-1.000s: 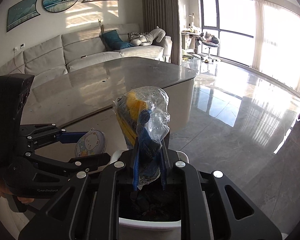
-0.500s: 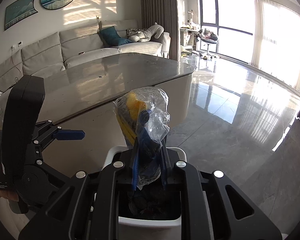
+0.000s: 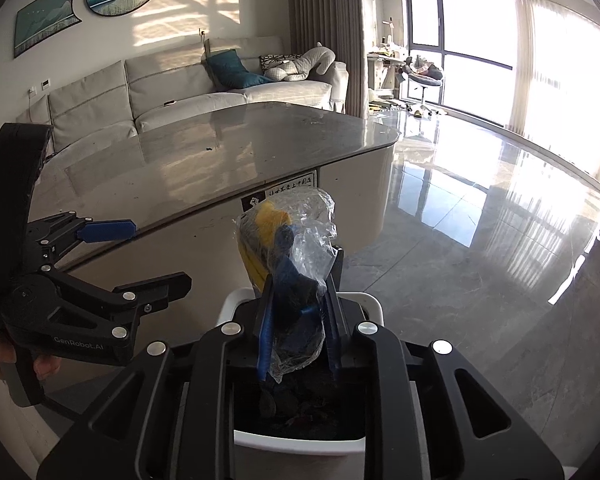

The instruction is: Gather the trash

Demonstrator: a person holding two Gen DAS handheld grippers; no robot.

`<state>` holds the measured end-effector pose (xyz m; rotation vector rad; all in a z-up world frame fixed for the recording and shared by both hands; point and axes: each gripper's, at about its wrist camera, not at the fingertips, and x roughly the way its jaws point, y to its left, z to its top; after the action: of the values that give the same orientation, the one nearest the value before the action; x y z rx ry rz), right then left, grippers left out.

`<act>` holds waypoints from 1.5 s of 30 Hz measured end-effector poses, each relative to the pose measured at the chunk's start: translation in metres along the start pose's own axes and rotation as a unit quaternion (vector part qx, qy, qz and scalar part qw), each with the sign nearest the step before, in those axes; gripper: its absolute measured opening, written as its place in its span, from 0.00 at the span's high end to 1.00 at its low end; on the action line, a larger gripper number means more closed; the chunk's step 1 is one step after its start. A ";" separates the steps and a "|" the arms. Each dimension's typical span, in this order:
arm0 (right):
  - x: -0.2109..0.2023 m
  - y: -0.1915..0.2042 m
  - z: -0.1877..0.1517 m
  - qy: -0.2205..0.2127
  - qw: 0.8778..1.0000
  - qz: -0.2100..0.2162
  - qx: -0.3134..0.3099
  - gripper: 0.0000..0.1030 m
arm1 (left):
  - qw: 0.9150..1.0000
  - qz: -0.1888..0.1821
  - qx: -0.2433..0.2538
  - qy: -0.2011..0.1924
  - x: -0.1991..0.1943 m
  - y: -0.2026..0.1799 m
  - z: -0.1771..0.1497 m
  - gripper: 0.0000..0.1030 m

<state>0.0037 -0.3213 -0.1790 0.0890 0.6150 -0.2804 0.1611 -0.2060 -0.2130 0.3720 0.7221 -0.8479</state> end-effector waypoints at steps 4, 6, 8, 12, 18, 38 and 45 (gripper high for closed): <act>0.008 0.012 -0.005 0.017 1.000 -0.011 -0.021 0.04 | 1.000 0.003 0.001 -0.001 -0.002 0.002 -0.004 0.05; 0.010 0.016 -0.006 0.024 0.999 -0.016 -0.035 0.04 | 1.000 0.009 0.004 -0.003 -0.002 0.002 -0.005 0.05; 0.010 0.018 -0.007 0.022 0.999 -0.022 -0.043 0.04 | 1.000 0.010 0.006 -0.005 -0.003 0.002 -0.005 0.05; 0.006 0.016 -0.007 0.010 0.999 -0.020 -0.040 0.04 | 1.000 0.008 -0.003 -0.007 -0.006 0.006 -0.003 0.05; 0.005 0.017 -0.003 0.001 0.999 -0.017 -0.035 0.04 | 1.000 0.011 -0.009 -0.009 -0.010 0.010 -0.005 0.05; 0.003 0.036 0.020 -0.023 0.999 0.019 -0.046 0.04 | 0.998 0.026 -0.051 -0.038 -0.037 0.036 -0.006 0.05; 0.000 0.062 0.039 -0.047 0.996 0.028 -0.067 0.04 | 0.994 0.047 -0.071 -0.062 -0.060 0.059 -0.005 0.05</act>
<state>0.0432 -0.2681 -0.1474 -0.0355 0.5356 -0.1878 0.1784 -0.1343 -0.1732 0.2228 0.6410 -0.7187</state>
